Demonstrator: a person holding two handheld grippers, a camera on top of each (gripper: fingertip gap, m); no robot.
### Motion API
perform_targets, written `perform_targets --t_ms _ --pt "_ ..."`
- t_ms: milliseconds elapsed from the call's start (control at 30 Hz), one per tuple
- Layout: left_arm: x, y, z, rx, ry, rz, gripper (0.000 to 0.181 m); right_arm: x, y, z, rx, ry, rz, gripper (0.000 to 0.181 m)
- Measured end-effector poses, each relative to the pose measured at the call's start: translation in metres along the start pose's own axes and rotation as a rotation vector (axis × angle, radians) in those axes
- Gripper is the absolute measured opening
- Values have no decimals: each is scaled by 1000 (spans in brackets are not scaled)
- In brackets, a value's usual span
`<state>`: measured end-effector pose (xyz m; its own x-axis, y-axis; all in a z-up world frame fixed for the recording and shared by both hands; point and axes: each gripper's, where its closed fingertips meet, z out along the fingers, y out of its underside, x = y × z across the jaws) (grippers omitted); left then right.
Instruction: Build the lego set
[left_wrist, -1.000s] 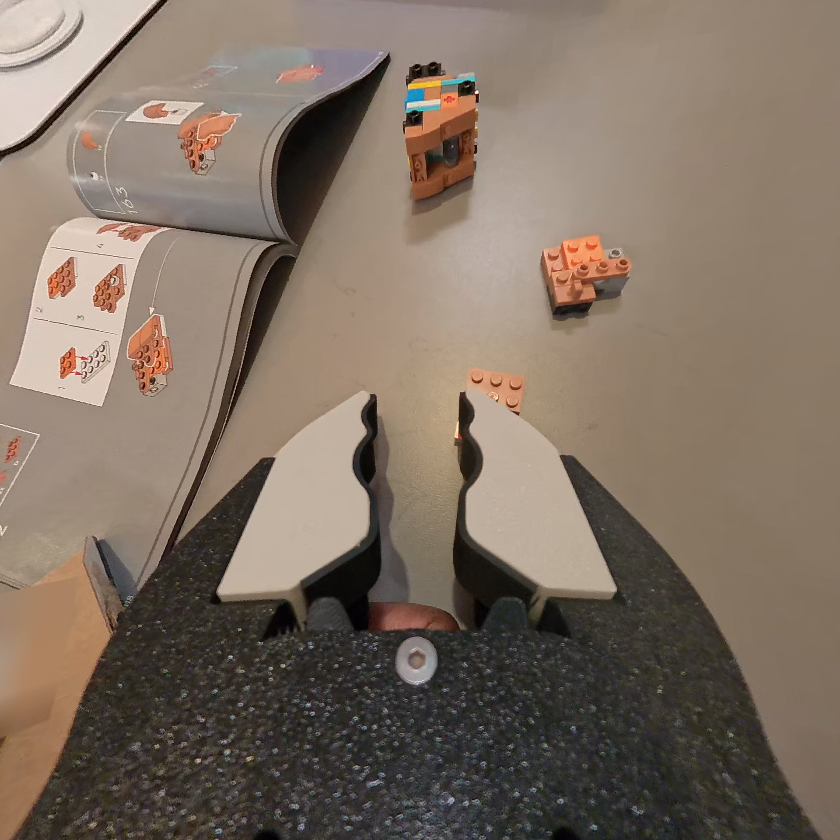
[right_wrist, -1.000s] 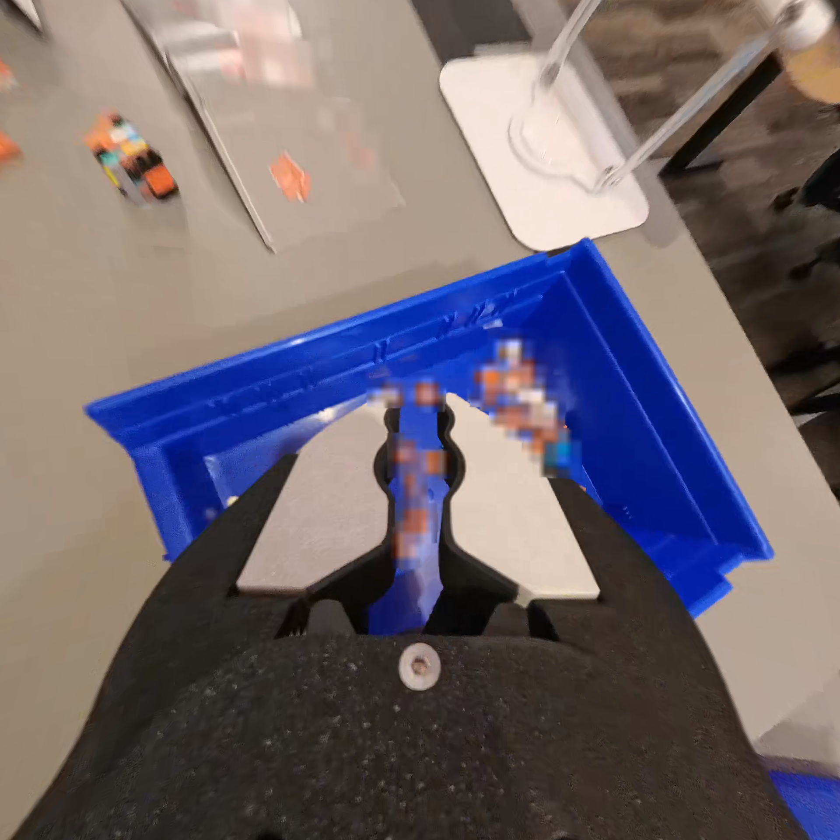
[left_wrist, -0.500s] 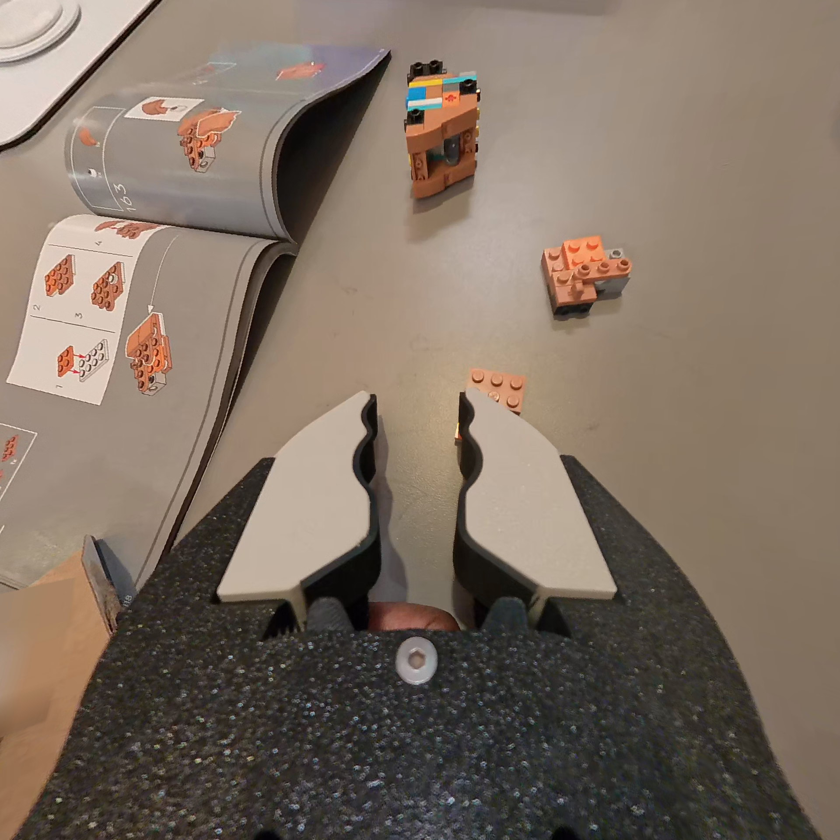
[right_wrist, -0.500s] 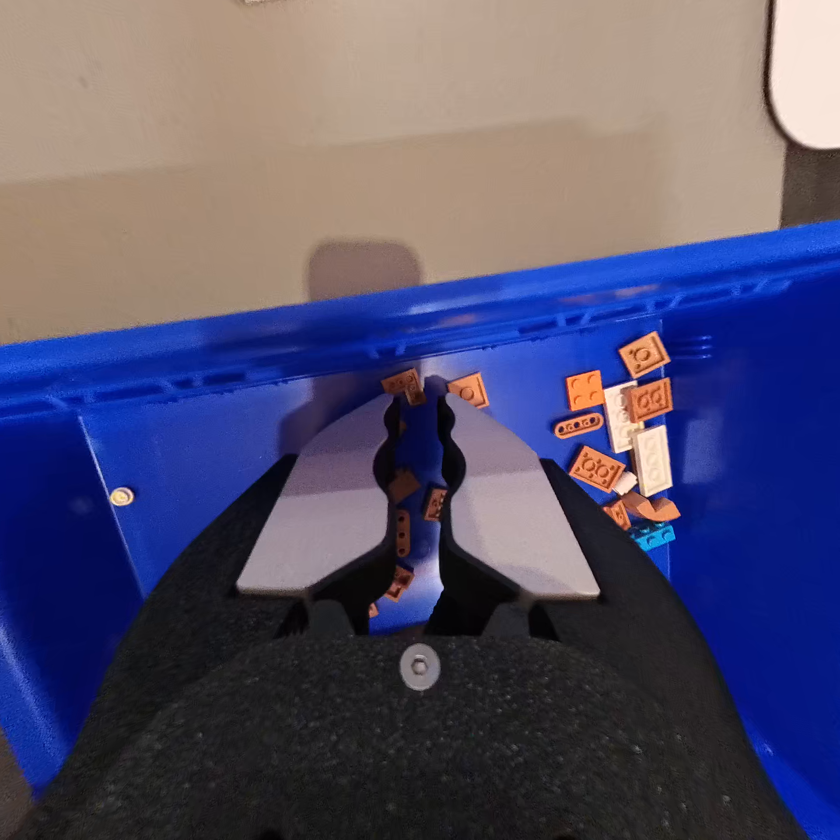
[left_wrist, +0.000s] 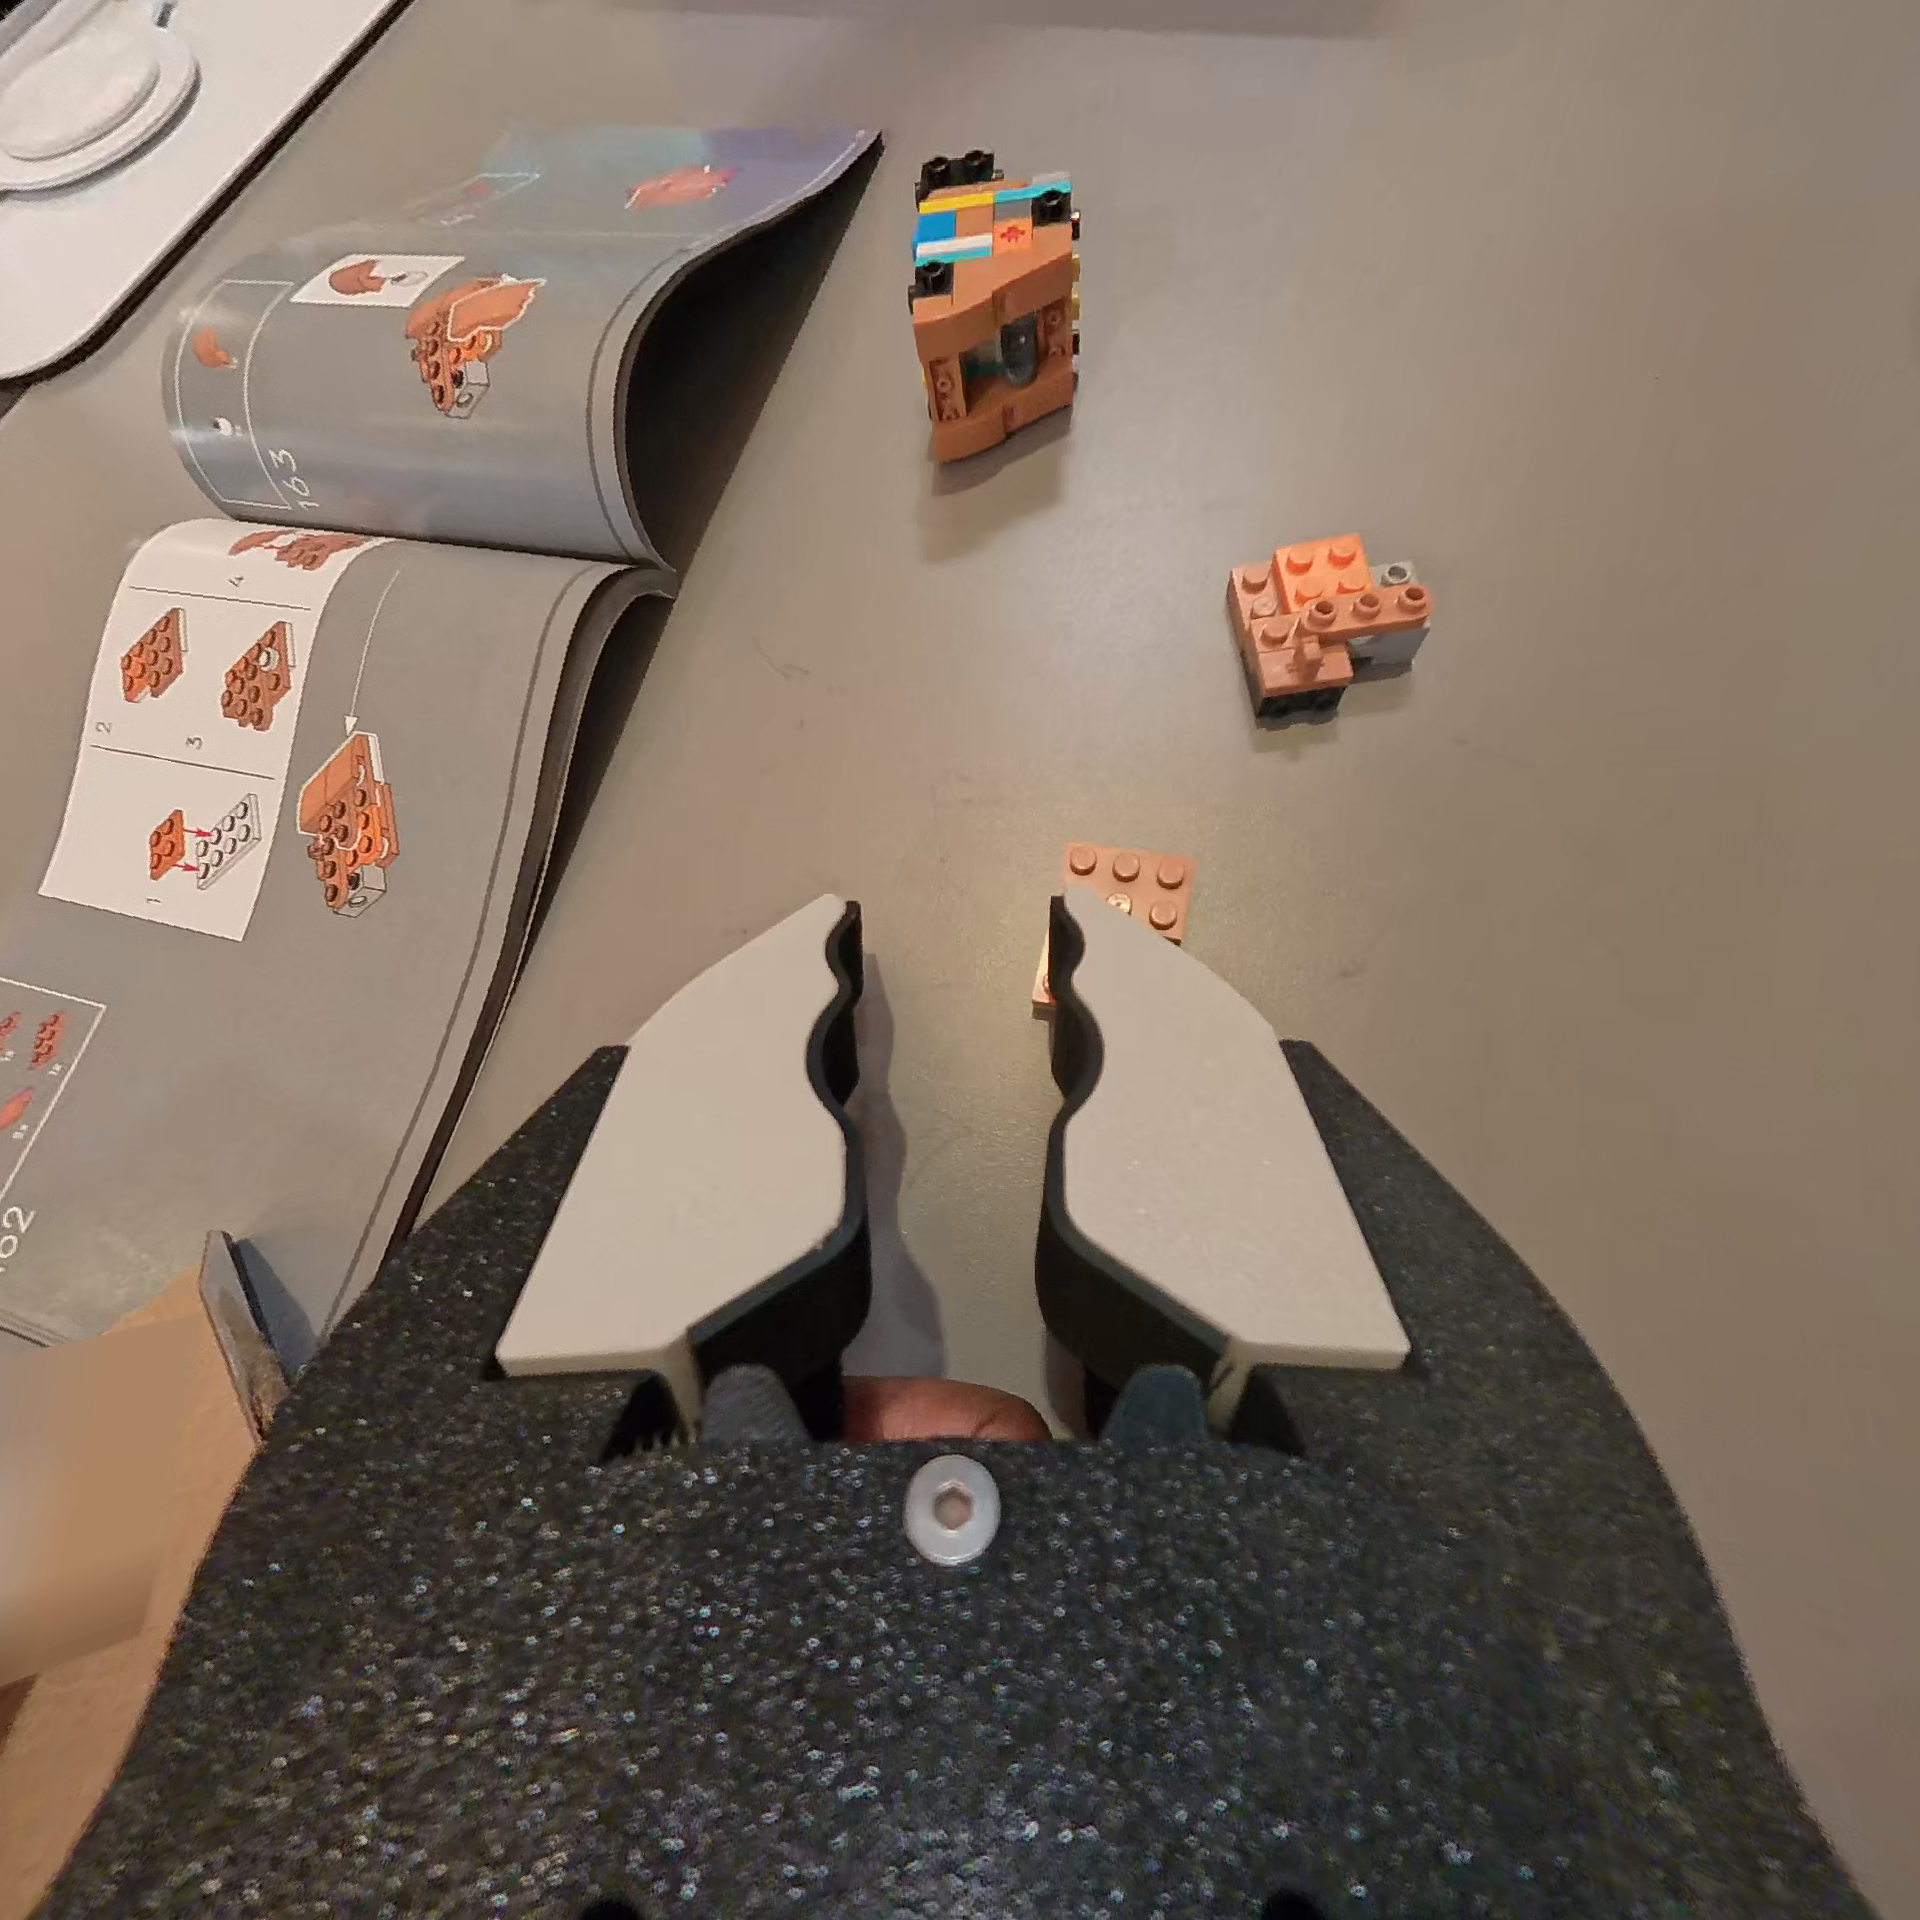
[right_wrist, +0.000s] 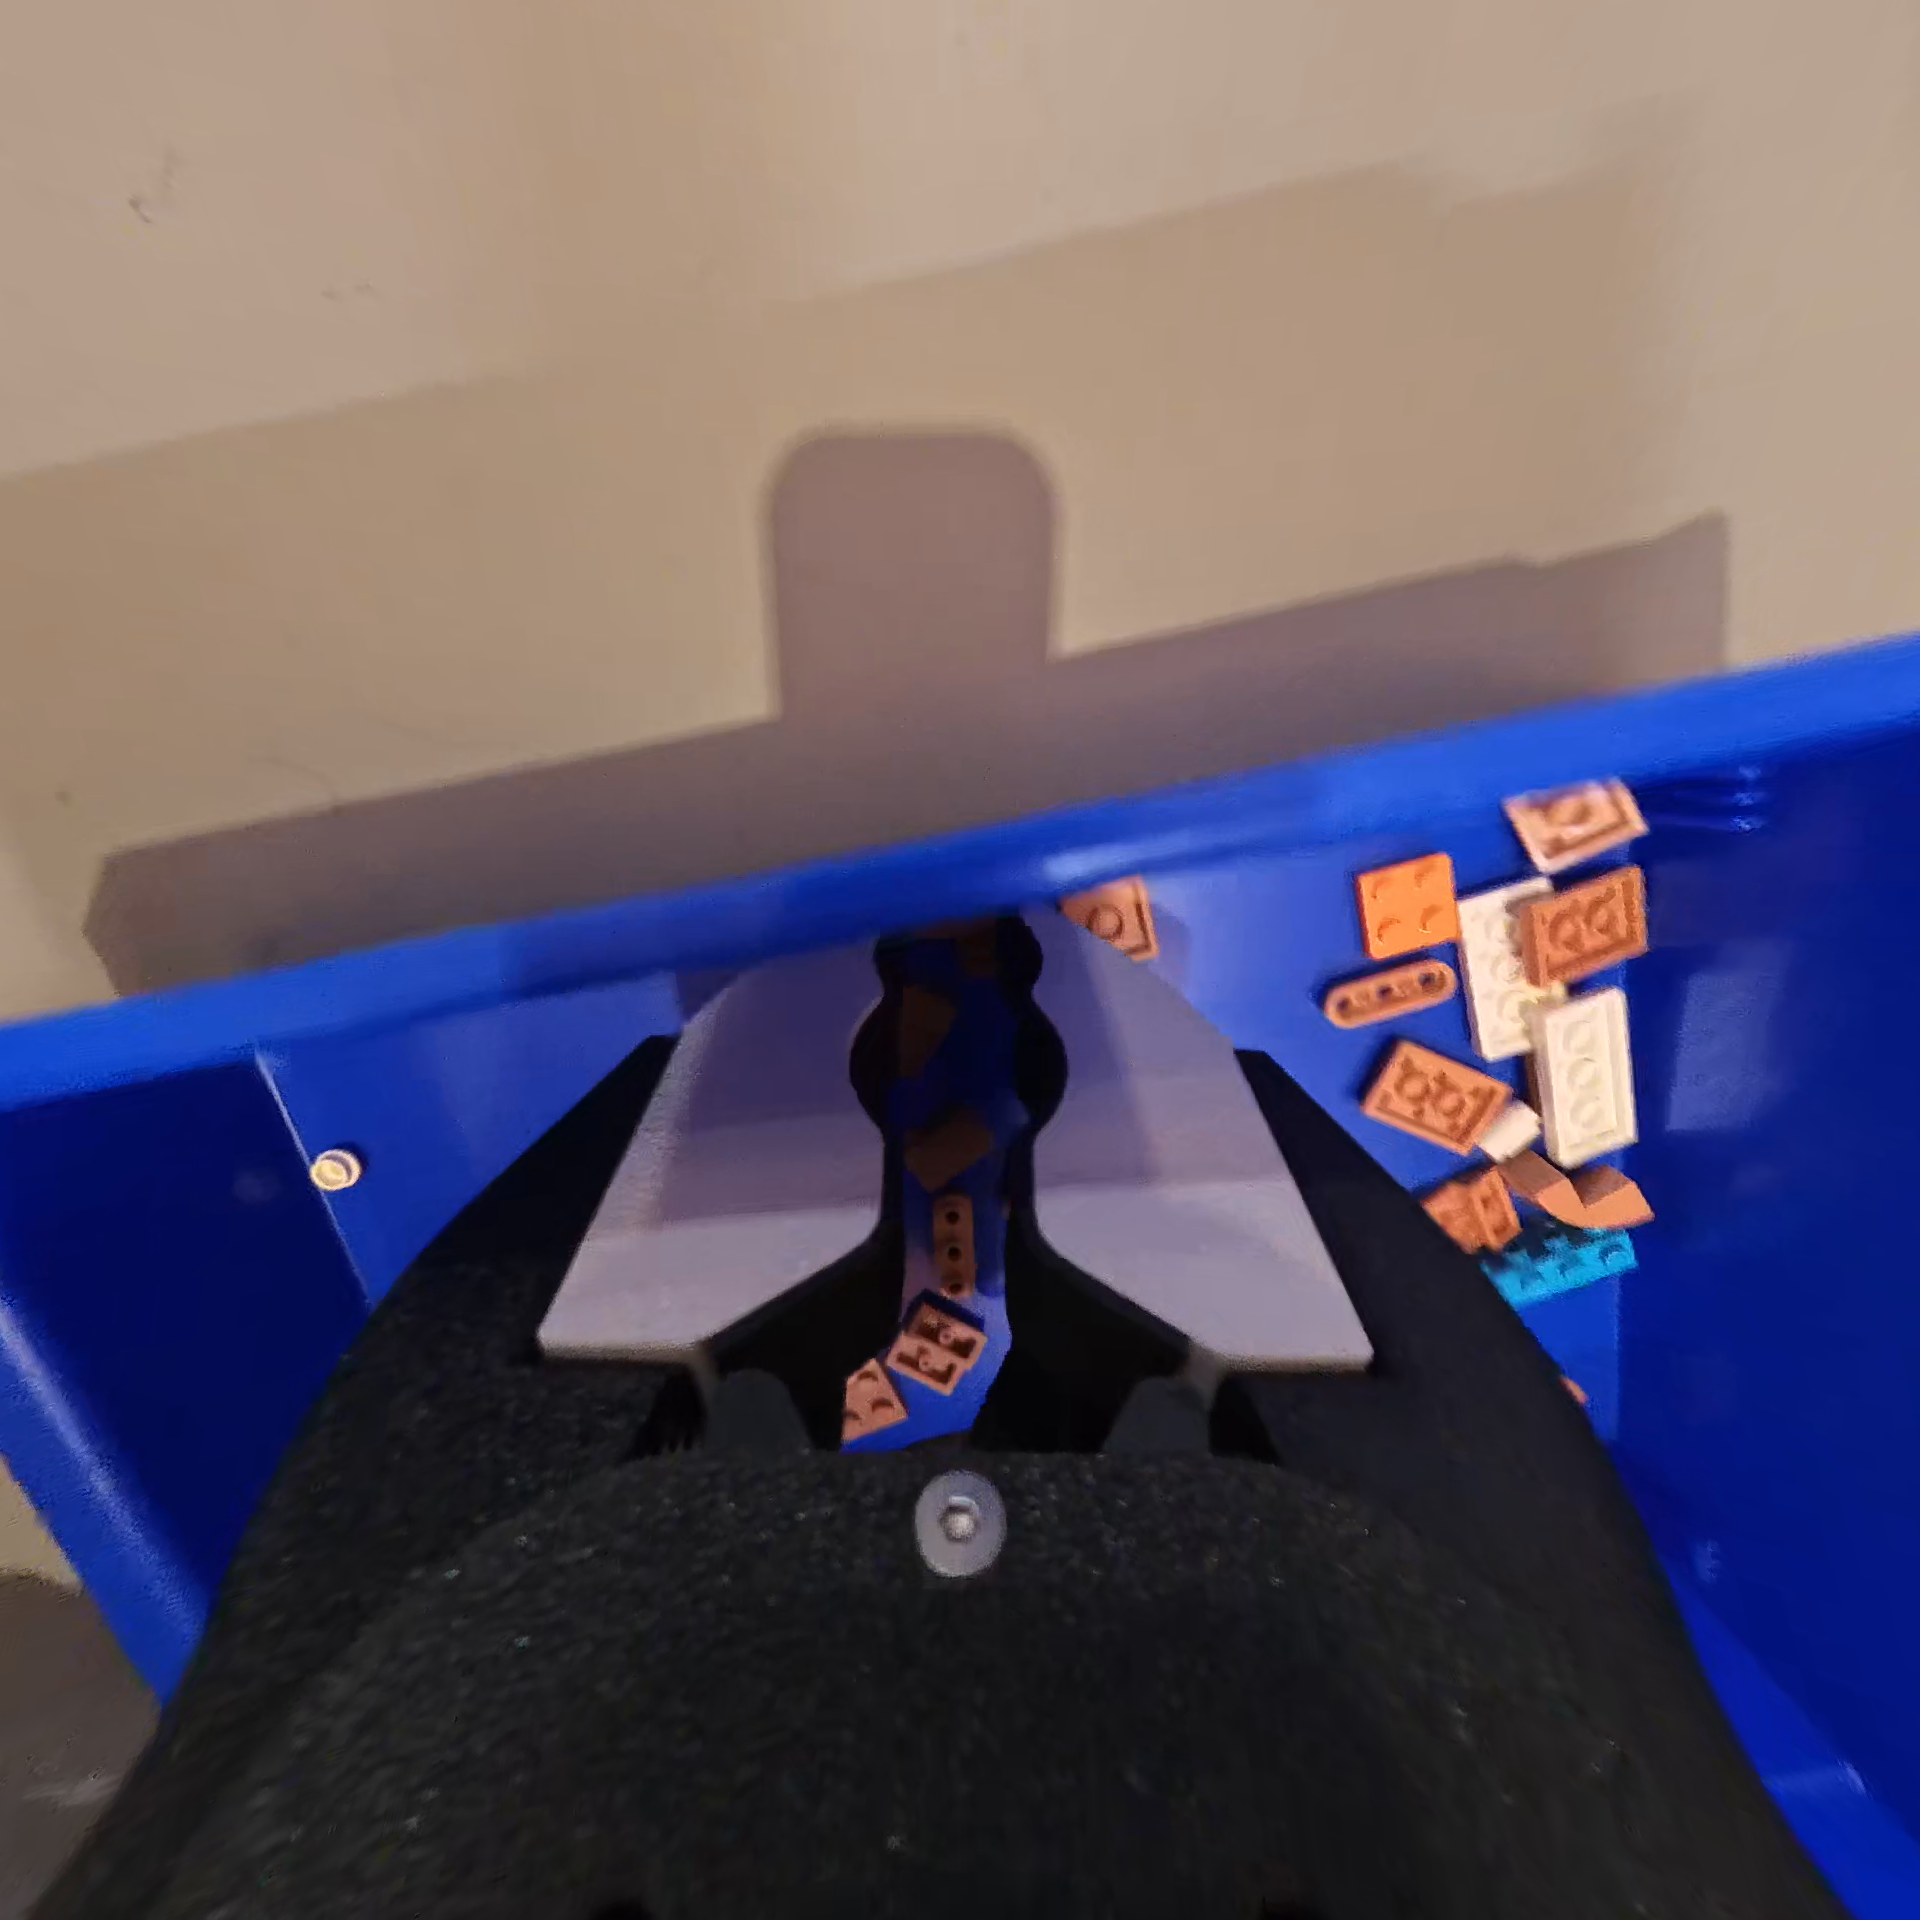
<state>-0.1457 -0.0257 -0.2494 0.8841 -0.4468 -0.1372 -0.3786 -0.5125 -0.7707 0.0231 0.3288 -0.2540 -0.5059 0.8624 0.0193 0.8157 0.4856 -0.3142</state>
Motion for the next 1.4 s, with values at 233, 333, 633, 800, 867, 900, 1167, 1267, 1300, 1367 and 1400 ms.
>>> perform_targets --t_ms 233,333,633,800,867,900,1167,1267,1300,1367,1400 --pt "0 -5 -4 43 -28 25 34 1 7 -124 150 166 115 17" --pt "-2 -8 -8 78 -62 41 34 -18 18 -191 216 258 166 17" --pt "-1 -36 -25 220 -130 78 33 -110 -4 -268 685 432 272 16" --pt "11 -60 -37 320 -162 129 33 -151 -11 -256 922 593 273 17" --pt "18 -61 -38 339 -153 134 32 -152 28 -256 865 737 305 16" --pt "21 -61 -38 345 -146 133 32 -152 55 -256 832 783 345 16" --pt "37 -74 -29 368 -109 174 31 -166 72 -210 1104 714 548 16" --pt "41 -78 -28 379 -104 180 31 -148 36 -171 1189 677 567 16" --pt "42 -78 -27 378 -104 179 31 -141 26 -164 1220 664 577 16" --pt "41 -75 -27 374 -111 172 31 -128 10 -160 1265 653 599 16" --pt "41 -73 -27 373 -114 165 31 -122 3 -161 1282 655 597 16"
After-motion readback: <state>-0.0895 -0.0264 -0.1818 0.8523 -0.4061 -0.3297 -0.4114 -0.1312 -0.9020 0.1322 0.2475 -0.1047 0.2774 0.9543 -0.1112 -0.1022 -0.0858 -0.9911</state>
